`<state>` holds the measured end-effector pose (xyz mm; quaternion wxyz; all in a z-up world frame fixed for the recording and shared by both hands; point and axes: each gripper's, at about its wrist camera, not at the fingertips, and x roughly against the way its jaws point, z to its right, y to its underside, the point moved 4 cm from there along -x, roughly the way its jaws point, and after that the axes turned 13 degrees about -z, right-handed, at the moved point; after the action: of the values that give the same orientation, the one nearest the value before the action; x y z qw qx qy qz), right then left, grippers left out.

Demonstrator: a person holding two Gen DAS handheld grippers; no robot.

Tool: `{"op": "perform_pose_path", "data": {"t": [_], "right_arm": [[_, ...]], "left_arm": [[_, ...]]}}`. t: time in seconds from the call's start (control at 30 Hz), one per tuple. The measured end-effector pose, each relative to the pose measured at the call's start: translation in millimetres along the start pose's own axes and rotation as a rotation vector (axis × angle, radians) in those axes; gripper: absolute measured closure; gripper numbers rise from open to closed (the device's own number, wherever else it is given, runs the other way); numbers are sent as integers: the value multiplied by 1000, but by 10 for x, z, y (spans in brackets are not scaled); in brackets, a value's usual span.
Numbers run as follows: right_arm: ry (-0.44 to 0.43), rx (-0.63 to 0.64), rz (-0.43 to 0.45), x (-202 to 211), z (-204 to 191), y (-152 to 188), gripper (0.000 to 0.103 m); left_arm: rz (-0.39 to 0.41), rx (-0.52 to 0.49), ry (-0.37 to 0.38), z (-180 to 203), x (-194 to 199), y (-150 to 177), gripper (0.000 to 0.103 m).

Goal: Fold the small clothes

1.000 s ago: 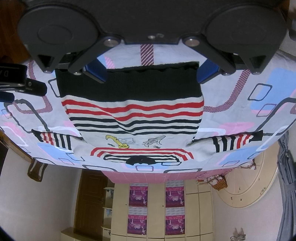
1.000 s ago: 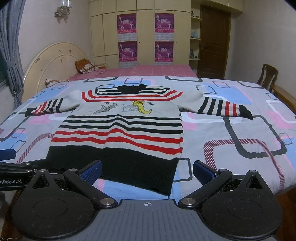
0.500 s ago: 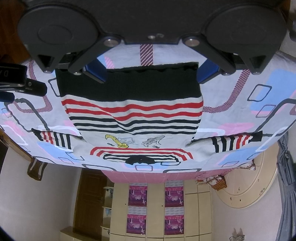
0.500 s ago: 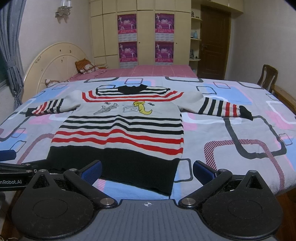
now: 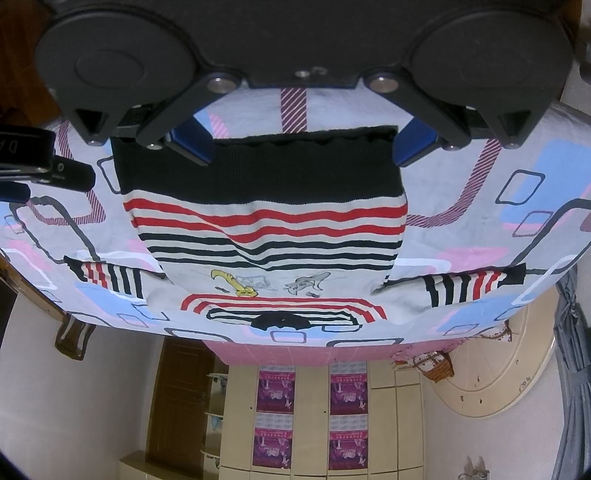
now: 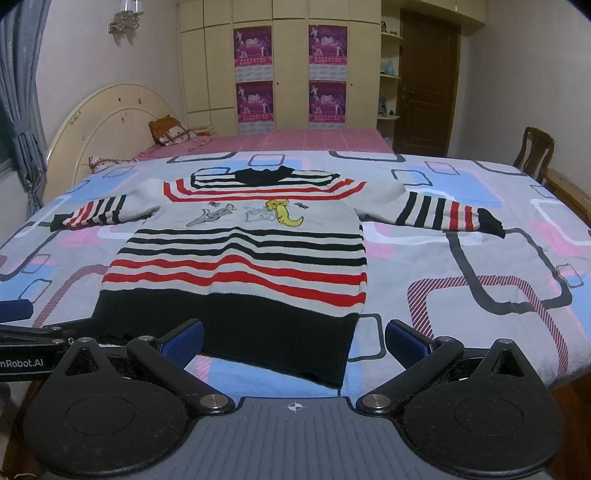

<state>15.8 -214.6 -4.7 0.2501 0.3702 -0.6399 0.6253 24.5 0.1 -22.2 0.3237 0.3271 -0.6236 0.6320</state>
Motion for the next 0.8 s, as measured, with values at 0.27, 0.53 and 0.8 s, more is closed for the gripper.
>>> {"op": "perform_pose_path", "data": {"t": [0.27, 0.53, 0.8], "right_arm": [[5, -1, -2, -42, 10, -12, 0], [28, -25, 8, -223, 44, -277, 0], [60, -49, 43, -436, 72, -755, 0]], "left_arm": [[-5, 0, -1, -6, -50, -59, 0], [25, -26, -11, -79, -177, -443, 0], [51, -58, 13, -139, -424, -895, 0]]}}
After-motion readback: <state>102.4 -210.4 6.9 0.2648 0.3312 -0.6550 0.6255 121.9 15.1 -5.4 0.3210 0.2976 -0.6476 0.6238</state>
